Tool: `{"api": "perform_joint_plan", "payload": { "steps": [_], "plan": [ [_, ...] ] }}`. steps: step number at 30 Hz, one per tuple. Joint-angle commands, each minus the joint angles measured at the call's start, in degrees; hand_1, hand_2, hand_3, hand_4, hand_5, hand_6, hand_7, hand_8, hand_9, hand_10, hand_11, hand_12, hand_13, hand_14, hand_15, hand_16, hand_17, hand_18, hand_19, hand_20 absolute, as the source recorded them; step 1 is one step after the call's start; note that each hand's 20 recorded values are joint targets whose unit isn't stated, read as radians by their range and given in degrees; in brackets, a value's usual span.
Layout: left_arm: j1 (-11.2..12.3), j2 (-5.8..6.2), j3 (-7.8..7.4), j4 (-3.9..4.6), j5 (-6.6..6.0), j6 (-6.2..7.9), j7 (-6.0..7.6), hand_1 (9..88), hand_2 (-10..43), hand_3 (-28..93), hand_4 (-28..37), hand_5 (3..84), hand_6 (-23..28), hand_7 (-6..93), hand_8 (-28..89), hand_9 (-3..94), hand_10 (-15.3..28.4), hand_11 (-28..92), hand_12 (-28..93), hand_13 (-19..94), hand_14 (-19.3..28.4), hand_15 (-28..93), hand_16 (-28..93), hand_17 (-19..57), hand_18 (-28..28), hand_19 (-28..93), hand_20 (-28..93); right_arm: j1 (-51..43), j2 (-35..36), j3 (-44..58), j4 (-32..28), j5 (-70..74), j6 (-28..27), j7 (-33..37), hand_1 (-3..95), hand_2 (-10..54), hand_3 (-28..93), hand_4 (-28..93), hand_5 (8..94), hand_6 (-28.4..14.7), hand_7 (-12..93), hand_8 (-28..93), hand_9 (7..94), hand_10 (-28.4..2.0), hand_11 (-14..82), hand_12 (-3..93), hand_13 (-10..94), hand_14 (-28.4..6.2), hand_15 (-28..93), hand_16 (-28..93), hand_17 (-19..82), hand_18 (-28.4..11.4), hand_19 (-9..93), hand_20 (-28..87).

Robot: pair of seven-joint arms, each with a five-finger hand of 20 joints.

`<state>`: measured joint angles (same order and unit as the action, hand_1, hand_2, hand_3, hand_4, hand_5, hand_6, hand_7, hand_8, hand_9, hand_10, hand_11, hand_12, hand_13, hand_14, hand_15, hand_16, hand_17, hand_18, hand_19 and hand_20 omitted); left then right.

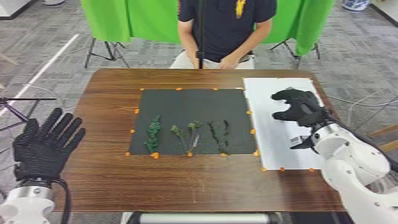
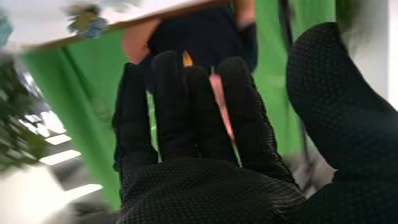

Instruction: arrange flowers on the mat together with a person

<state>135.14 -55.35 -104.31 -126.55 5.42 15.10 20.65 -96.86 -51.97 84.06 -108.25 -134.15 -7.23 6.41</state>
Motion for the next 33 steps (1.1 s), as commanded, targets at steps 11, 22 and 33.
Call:
{"api": "perform_joint_plan", "payload": {
  "steps": [11, 22, 33],
  "plan": [
    [1.07, -0.81, -0.43, 0.20, 0.23, 0.55, -1.14, 24.8, 13.3, 72, -28.3, 43.0, 8.5, 6.0, -8, 38.7, 15.0, 15, 10, 30, 14.7, 23, -3, -2.9, 13.6, 27, 13, 5.60, 2.58, -8.70, 9.35, -21.75, -3.70, 1.22, 51.3, -9.5, 74, -28, 58.3, 3.0, 33, -14, 62.2, -9.4, 25.9, 23.9, 51, -8.1, 57, 33, 20, -18.6, 66, 23],
    [1.53, -0.48, -0.34, -0.02, -0.27, 0.59, -1.01, 25.2, 13.3, 72, -28.3, 43.1, 8.5, 6.2, -8, 38.8, 15.0, 15, 10, 30, 14.8, 23, -3, -2.9, 13.6, 27, 13, 4.41, 2.33, -9.05, 4.25, -16.58, 5.21, -0.03, 62.1, -9.5, 65, -28, 68.3, 3.6, 49, -4, 79.8, -6.8, 21.1, 50.5, 63, -5.9, 55, 50, 25, -18.4, 68, 30],
    [0.54, -0.79, 0.52, 1.35, -0.34, 1.69, -1.80, 25.3, 13.2, 72, -28.3, 43.1, 8.5, 6.3, -8, 38.8, 15.0, 15, 10, 31, 14.8, 23, -3, -2.8, 13.6, 27, 13, 21.17, -13.21, -23.44, 6.99, -11.93, 2.57, -4.73, 61.1, -9.5, 67, -28, 67.5, 3.5, 50, -2, 79.5, -7.3, 21.2, 52.0, 62, -6.2, 56, 51, 25, -18.3, 68, 31]
  ]
}}
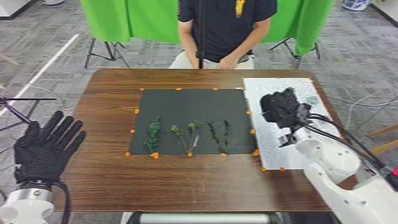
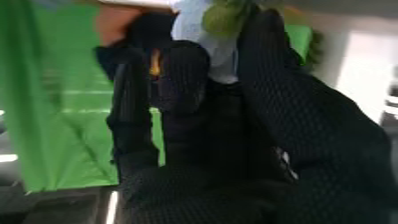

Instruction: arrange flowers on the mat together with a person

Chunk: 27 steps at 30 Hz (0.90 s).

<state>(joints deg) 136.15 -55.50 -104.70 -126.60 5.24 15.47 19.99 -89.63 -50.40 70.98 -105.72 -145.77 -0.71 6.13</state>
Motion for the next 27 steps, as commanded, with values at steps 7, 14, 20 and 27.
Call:
{"api": "perform_joint_plan", "payload": {
  "steps": [7, 14, 20, 27],
  "plan": [
    [-2.14, 0.19, 1.95, 2.08, 0.50, 1.31, -1.81, 25.4, 13.1, 72, -28.3, 43.0, 8.5, 6.3, -8, 38.7, 15.0, 15, 10, 30, 14.7, 23, -3, -2.9, 13.6, 27, 13, 18.65, -25.71, -22.33, 12.93, -0.37, -2.07, -8.07, 60.7, -9.5, 68, -28, 68.0, 3.3, 50, -3, 79.7, -7.4, 21.8, 51.4, 62, -6.6, 57, 50, 25, -18.8, 69, 31],
    [-6.87, 1.33, 6.08, 4.53, 1.39, 1.06, -2.42, 25.3, 13.2, 72, -28.3, 43.0, 8.5, 6.2, -8, 38.6, 15.0, 15, 10, 30, 14.6, 23, -3, -2.8, 13.5, 27, 13, 17.97, -33.15, -23.78, 20.32, -8.78, -3.76, -13.01, 60.6, -9.5, 68, -28, 68.3, 3.3, 50, -3, 79.5, -7.5, 22.3, 51.3, 62, -6.6, 57, 50, 25, -18.9, 69, 31],
    [-6.32, 1.61, 6.60, 3.58, 1.68, 0.94, -2.02, 25.3, 13.2, 72, -28.3, 43.0, 8.5, 6.2, -8, 38.7, 14.9, 15, 10, 30, 14.6, 23, -3, -2.8, 13.5, 27, 13, 15.88, -35.51, -23.41, 21.35, -13.74, -6.74, -14.65, 60.3, -9.5, 68, -28, 68.3, 3.2, 50, -3, 79.4, -7.6, 22.6, 51.2, 62, -6.6, 57, 50, 25, -19.0, 69, 32],
    [-6.45, 1.95, 6.51, 3.33, 1.40, 0.94, -1.99, 25.3, 13.1, 72, -28.3, 43.0, 8.4, 6.2, -8, 38.6, 14.9, 15, 10, 30, 14.7, 23, -3, -2.8, 13.5, 27, 13, 15.15, -34.22, -24.98, 20.82, -13.59, -7.17, -11.78, 60.1, -9.5, 69, -28, 68.1, 3.2, 50, -3, 79.2, -7.4, 23.0, 51.1, 62, -6.7, 57, 50, 25, -19.0, 69, 32]
  ]
}}
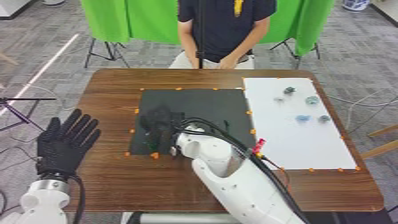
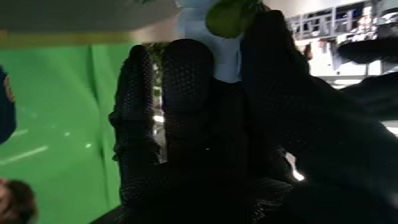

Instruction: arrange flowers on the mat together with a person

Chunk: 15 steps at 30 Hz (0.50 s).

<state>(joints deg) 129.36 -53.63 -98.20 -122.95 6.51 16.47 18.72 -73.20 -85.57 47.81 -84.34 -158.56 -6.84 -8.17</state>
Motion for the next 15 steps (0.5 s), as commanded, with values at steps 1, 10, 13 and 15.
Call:
{"api": "perform_joint_plan", "payload": {
  "steps": [1, 10, 13, 15],
  "plan": [
    [0.29, 0.10, 0.07, -0.28, 0.16, -0.23, -0.57, 25.3, 13.1, 72, -28.3, 42.9, 8.4, 6.2, -8, 38.6, 14.9, 15, 10, 30, 14.7, 23, -3, -2.8, 13.5, 27, 13, -1.37, 1.00, -2.03, -0.37, -1.10, -0.71, 2.95, 60.0, -9.5, 69, -28, 68.1, 3.3, 50, -3, 79.1, -7.5, 23.0, 51.1, 62, -6.7, 57, 50, 25, -19.0, 69, 32],
    [0.63, 0.21, -0.15, -0.37, 0.05, -0.86, -0.86, 25.4, 13.1, 72, -28.3, 42.9, 8.4, 6.2, -8, 38.6, 14.9, 15, 10, 30, 14.6, 23, -3, -2.8, 13.5, 27, 13, 1.75, 1.87, -4.33, -0.56, 1.69, 2.12, 6.76, 59.9, -9.5, 69, -28, 67.7, 3.2, 51, -3, 78.9, -7.5, 23.5, 51.0, 62, -6.9, 57, 50, 25, -19.3, 69, 32],
    [1.22, 0.44, -0.53, -0.67, 0.13, -0.82, -0.44, 25.3, 13.1, 72, -28.3, 42.9, 8.4, 6.2, -8, 38.6, 14.9, 15, 10, 30, 14.7, 23, -3, -2.8, 13.5, 27, 13, 3.66, 1.48, -5.02, -0.39, 2.70, 3.06, 6.85, 60.0, -9.5, 69, -28, 67.6, 3.1, 51, -3, 78.8, -7.5, 23.7, 51.0, 61, -7.1, 58, 50, 25, -19.3, 69, 32],
    [1.27, 0.62, -0.40, -0.79, -0.18, -0.67, 0.06, 25.3, 13.1, 72, -28.3, 42.9, 8.4, 6.2, -8, 38.6, 14.9, 15, 10, 30, 14.7, 23, -3, -2.8, 13.5, 27, 13, 4.04, 0.11, -4.59, 0.18, 1.44, 2.87, 5.78, 59.9, -9.5, 69, -28, 67.6, 3.0, 51, -2, 78.7, -7.5, 23.8, 51.0, 61, -7.1, 58, 50, 25, -19.3, 69, 32]
  ]
}}
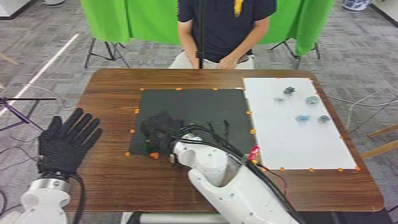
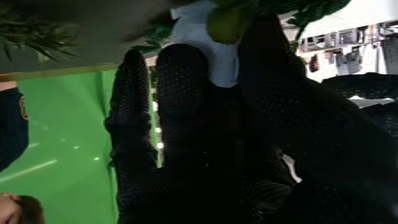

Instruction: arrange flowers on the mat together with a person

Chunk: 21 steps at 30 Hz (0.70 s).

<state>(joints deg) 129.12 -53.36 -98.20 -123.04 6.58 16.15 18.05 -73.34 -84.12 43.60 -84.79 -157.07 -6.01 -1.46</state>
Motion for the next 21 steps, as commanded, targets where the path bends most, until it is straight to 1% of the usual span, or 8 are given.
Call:
{"api": "perform_joint_plan", "payload": {
  "steps": [1, 4, 7, 9, 12, 18, 20, 21],
  "plan": [
    [1.38, 0.54, -0.21, -0.71, -0.34, -0.33, 0.76, 25.3, 13.1, 72, -28.3, 42.9, 8.4, 6.2, -8, 38.6, 14.9, 15, 10, 30, 14.7, 23, -3, -2.8, 13.5, 27, 13, 4.19, -2.15, -0.02, 1.09, -1.30, 1.95, -1.80, 60.0, -9.5, 69, -28, 67.5, 3.0, 51, -2, 78.7, -7.5, 23.9, 51.0, 61, -7.1, 58, 50, 25, -19.3, 69, 32],
    [0.93, 1.02, 0.37, -0.76, -0.36, -0.63, 1.29, 25.4, 13.1, 72, -28.3, 42.9, 8.4, 6.2, -8, 38.6, 14.9, 15, 10, 30, 14.8, 23, -3, -2.8, 13.5, 27, 13, 3.63, -4.81, 2.11, 3.09, -9.82, 3.26, -7.18, 60.0, -9.5, 69, -28, 67.4, 3.1, 51, -2, 78.5, -7.5, 24.1, 51.0, 61, -7.1, 58, 50, 25, -19.3, 69, 32],
    [0.56, 1.44, 0.66, -0.86, -0.28, -0.38, 1.02, 25.4, 13.1, 72, -28.3, 42.9, 8.5, 6.2, -8, 38.5, 14.9, 15, 10, 30, 14.7, 23, -3, -2.9, 13.6, 27, 13, 2.78, -6.65, 2.97, 3.86, -6.96, 0.99, -5.09, 59.8, -9.5, 69, -28, 67.3, 3.1, 51, -2, 78.3, -7.5, 24.3, 51.1, 61, -7.1, 58, 50, 25, -19.3, 69, 32],
    [0.43, 1.67, 1.08, -0.80, -0.49, -0.61, 1.50, 25.4, 13.0, 72, -28.3, 42.9, 8.5, 6.2, -8, 38.6, 14.9, 15, 10, 30, 14.7, 23, -3, -2.8, 13.6, 27, 13, 1.44, -8.73, 5.29, 4.92, -10.42, 0.84, -7.00, 59.7, -9.5, 70, -28, 67.2, 3.1, 51, -2, 78.1, -7.5, 24.4, 51.0, 61, -7.1, 58, 50, 25, -19.4, 69, 32],
    [0.06, 1.93, 1.44, -0.83, -0.37, -0.61, 1.01, 25.4, 13.0, 72, -28.3, 42.9, 8.5, 6.1, -8, 38.6, 14.9, 15, 10, 30, 14.7, 23, -3, -2.8, 13.6, 27, 13, -0.15, -10.96, 7.31, 5.75, -11.58, -0.94, -6.76, 59.6, -9.5, 70, -28, 67.0, 3.1, 52, -2, 78.0, -7.6, 24.6, 50.9, 61, -7.0, 58, 50, 25, -19.5, 69, 32],
    [-0.45, 2.80, 2.56, -1.09, -0.55, 0.14, 1.23, 25.4, 13.1, 72, -28.3, 43.0, 8.5, 6.1, -8, 38.6, 15.0, 15, 10, 31, 14.6, 23, -3, -2.8, 13.6, 27, 13, -4.47, -18.17, 14.08, 7.96, -20.50, -3.43, -11.24, 59.7, -9.5, 70, -28, 66.7, 2.9, 51, -3, 77.7, -7.4, 24.6, 50.2, 61, -6.9, 58, 50, 24, -19.6, 70, 32],
    [-1.57, 2.90, 3.04, -0.66, -0.18, -0.14, 0.12, 25.4, 13.1, 72, -28.3, 42.9, 8.5, 6.1, -8, 38.6, 15.0, 15, 10, 31, 14.7, 23, -3, -2.8, 13.5, 27, 13, -4.62, -17.75, 13.38, 7.71, -20.13, -2.99, -10.34, 59.5, -9.5, 70, -28, 66.5, 2.8, 50, -4, 77.7, -7.5, 24.1, 49.6, 60, -6.8, 58, 50, 24, -19.4, 69, 32],
    [-1.28, 2.70, 3.05, -0.83, -0.20, 0.20, -0.02, 25.4, 13.1, 72, -28.3, 42.9, 8.5, 6.2, -8, 38.6, 15.0, 15, 10, 31, 14.7, 23, -3, -2.8, 13.5, 27, 13, -5.30, -18.11, 13.53, 7.59, -20.29, -2.95, -10.66, 59.4, -9.5, 70, -28, 66.2, 2.6, 50, -4, 77.5, -7.6, 23.5, 49.0, 60, -6.8, 58, 49, 24, -19.4, 69, 31]
  ]
}}
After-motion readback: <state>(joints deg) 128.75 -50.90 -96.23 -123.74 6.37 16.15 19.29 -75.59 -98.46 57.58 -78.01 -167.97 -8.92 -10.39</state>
